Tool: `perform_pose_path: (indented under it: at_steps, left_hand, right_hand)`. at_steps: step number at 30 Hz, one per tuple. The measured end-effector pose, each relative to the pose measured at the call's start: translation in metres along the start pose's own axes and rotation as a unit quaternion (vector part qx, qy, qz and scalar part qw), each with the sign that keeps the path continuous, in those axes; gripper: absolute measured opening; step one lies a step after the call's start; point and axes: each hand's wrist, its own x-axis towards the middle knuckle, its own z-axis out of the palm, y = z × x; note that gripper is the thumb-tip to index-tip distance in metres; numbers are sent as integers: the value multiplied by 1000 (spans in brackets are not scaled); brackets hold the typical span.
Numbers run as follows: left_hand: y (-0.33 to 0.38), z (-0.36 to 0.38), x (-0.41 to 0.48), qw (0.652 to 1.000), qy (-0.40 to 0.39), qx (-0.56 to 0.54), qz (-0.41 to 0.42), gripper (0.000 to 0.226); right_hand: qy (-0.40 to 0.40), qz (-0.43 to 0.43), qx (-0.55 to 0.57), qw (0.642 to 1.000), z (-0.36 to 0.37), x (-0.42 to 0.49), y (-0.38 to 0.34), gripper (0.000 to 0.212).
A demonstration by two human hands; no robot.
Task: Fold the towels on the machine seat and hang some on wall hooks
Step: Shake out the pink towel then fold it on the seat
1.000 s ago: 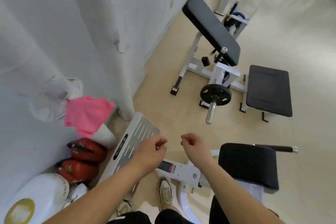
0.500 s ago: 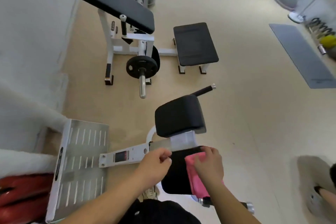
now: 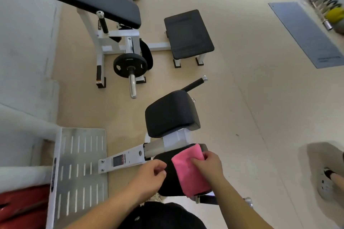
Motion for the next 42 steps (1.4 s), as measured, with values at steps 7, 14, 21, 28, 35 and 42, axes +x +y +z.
perform_pose_path:
  at_steps: [7, 14, 21, 28, 35, 42]
  left_hand:
    - [21, -42, -7, 985, 90, 58, 133, 82]
    - [-11, -133, -39, 983, 165, 32, 75, 32]
    - [-98, -237, -115, 931, 351, -99, 6, 13]
    - [-154, -337, -173, 882, 453, -133, -18, 9]
    - [-145, -425, -168, 844, 516, -145, -14, 23]
    - [-134, -522, -114, 835, 540, -95, -45, 24]
  right_hand:
    - [-205, -205, -31, 957, 7, -39, -92, 25]
    - [-245, -332, -205, 888, 56, -57, -200, 24]
    - [-340, -362, -150, 855, 139, -93, -293, 16]
    - [-323, -357, -1, 876, 241, -158, -390, 15]
    - [-272, -394, 28, 878, 301, -177, -493, 7]
    - [-250, -456, 6, 854, 356, -136, -604, 15]
